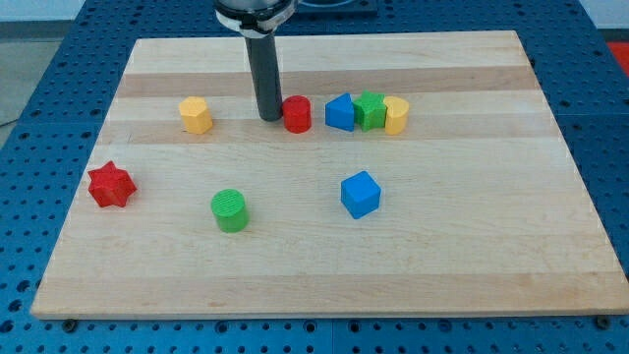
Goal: Push the hexagon to the left side of the red circle
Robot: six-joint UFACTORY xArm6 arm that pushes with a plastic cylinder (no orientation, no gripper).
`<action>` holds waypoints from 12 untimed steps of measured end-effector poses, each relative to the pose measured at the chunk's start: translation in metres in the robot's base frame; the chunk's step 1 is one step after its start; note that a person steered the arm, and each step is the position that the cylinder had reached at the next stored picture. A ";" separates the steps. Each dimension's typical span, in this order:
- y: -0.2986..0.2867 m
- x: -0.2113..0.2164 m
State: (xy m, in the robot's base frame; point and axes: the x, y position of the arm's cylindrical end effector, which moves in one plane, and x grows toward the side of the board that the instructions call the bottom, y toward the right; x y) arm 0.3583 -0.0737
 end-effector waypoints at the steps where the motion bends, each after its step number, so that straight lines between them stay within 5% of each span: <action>1: 0.008 0.000; 4: 0.027 -0.063; 6: -0.119 -0.066; 7: -0.203 -0.105; 10: -0.231 -0.102; 12: -0.231 -0.020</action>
State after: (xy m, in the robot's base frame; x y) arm 0.3387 -0.3049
